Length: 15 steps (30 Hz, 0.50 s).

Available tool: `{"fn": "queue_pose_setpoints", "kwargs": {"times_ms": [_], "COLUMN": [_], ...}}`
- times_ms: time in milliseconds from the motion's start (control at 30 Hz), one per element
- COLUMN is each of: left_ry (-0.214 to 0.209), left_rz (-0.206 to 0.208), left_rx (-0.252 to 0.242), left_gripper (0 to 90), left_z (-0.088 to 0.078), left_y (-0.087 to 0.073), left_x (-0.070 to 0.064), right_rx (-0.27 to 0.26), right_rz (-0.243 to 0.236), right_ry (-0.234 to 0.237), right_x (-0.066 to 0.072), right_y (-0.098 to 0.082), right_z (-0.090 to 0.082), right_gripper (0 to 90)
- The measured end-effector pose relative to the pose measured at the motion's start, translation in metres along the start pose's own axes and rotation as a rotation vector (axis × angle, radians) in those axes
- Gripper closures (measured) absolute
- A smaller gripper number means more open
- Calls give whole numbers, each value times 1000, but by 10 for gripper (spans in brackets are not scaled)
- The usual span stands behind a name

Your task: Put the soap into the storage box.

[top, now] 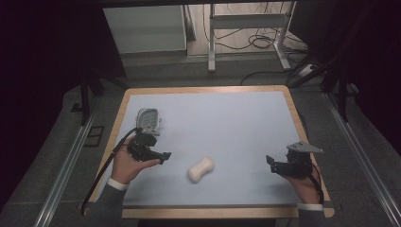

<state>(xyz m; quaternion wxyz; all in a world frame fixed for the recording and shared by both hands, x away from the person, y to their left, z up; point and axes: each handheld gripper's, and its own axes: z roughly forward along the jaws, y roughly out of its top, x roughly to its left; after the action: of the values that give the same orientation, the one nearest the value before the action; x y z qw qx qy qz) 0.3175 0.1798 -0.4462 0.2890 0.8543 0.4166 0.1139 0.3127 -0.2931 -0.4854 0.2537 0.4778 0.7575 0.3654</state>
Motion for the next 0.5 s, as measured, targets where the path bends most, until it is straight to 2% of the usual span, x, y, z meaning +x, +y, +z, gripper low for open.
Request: {"fn": "queue_pose_setpoints", "kwargs": {"times_ms": [267, 500], "left_ry": [-9, -10], "left_rz": [25, 58], "left_rx": [31, 42], "left_gripper": [226, 223], "left_z": [9, 13], "left_y": [6, 22], "left_x": [-10, -17], "right_rx": [2, 10], "right_rz": [2, 3], "right_ry": [-3, -3], "right_x": [-1, 0], "right_y": [0, -1], "right_z": [0, 2], "right_gripper": [85, 85]}}
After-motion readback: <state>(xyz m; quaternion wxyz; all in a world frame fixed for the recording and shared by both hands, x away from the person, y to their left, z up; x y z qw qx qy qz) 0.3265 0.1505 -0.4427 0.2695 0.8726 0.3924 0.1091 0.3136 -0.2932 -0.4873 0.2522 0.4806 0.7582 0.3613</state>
